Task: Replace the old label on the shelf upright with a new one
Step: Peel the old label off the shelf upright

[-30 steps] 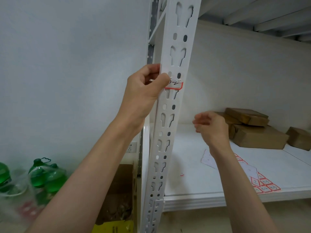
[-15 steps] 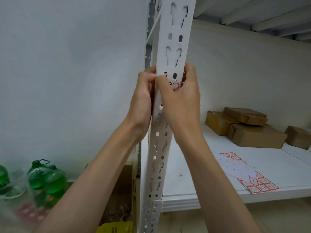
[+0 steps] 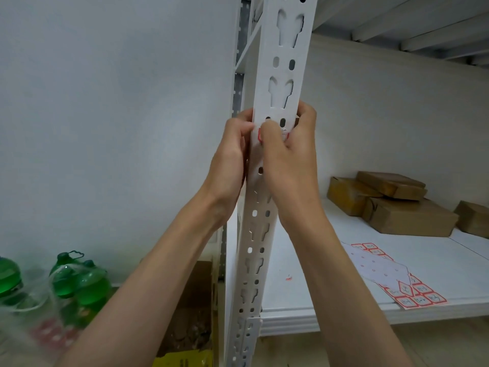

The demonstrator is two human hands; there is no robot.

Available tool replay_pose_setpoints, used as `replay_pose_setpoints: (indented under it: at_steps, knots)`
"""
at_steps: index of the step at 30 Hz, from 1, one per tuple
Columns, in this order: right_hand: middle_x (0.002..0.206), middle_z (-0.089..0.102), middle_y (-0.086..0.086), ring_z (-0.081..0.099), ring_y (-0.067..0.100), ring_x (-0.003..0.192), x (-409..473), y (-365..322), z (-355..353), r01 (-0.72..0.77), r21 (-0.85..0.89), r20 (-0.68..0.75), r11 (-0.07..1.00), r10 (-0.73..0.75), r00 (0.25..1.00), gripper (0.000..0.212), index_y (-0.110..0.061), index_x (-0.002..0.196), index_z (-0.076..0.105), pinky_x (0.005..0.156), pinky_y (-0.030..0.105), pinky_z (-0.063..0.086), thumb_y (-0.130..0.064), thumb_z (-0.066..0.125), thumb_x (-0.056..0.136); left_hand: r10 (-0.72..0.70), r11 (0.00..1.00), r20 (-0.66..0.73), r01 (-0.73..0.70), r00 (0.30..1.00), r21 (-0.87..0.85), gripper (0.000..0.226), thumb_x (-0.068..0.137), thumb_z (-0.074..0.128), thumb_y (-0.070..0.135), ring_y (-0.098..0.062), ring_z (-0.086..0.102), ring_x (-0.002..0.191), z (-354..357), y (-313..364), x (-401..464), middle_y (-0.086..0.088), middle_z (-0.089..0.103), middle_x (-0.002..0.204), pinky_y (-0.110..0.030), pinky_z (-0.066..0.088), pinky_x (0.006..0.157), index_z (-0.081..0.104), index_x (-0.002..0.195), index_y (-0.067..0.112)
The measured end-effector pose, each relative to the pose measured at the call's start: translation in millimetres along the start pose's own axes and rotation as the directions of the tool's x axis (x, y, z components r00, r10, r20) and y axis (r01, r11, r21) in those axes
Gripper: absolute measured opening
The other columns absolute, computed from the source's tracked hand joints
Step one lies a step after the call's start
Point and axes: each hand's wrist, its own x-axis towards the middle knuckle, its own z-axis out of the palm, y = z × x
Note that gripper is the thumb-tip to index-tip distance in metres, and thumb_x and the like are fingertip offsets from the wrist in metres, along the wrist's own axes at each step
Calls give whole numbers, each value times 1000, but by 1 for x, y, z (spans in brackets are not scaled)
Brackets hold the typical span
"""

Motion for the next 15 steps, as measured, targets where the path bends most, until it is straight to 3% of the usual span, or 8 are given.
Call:
replay_pose_setpoints:
  at_steps: [1, 4, 6, 9, 12, 15]
  knots:
    - [118, 57, -7, 61, 4, 104, 1, 0, -2, -41, 51, 13, 998, 40, 999, 33, -31, 124, 40, 85, 26, 56, -15, 49, 97, -5, 998, -36, 7, 999, 60, 37, 101, 32, 23, -11, 70, 100, 3, 2, 0, 0, 75, 112, -25, 58, 79, 60, 124, 18]
    - [97, 62, -18, 63, -10, 78, 1, -2, -9, -160, 197, 58, 967, 151, 987, 29, -28, 128, 48, 66, 12, 53, -15, 40, 102, -4, 977, -166, 39, 986, 210, 24, 103, 40, 19, 3, 66, 75, 12, 3, 2, 9, 72, 92, -12, 48, 57, 59, 118, 16]
    - [83, 65, -20, 62, -9, 69, 2, -2, -11, -203, 248, 77, 947, 189, 979, 33, -25, 130, 51, 60, 12, 52, -15, 38, 102, 6, 969, -207, 45, 978, 241, 22, 104, 39, 20, 4, 63, 70, 17, 3, 4, 8, 69, 93, -10, 44, 53, 57, 117, 16]
    - [85, 68, -20, 64, -5, 73, 2, -1, -11, -217, 276, 80, 936, 203, 976, 34, -24, 130, 53, 59, 14, 52, -14, 37, 101, 28, 965, -247, 38, 969, 258, 19, 101, 38, 15, 3, 59, 64, 21, 4, 5, 7, 67, 89, -10, 42, 52, 56, 108, 16]
    - [90, 68, -20, 65, -5, 75, 3, -1, -12, -222, 291, 88, 931, 205, 975, 34, -24, 130, 53, 60, 13, 52, -15, 37, 102, 39, 970, -240, 21, 970, 242, 17, 101, 39, 15, 4, 54, 52, 22, 6, 4, 14, 61, 71, -9, 38, 46, 51, 90, 20]
    - [86, 67, -21, 65, -6, 73, 3, -1, -12, -212, 284, 99, 935, 192, 977, 33, -28, 129, 52, 62, 15, 53, -15, 39, 102, 41, 966, -229, 19, 973, 258, 18, 102, 37, 14, 4, 55, 54, 22, 6, 4, 13, 62, 73, -8, 39, 47, 53, 95, 18]
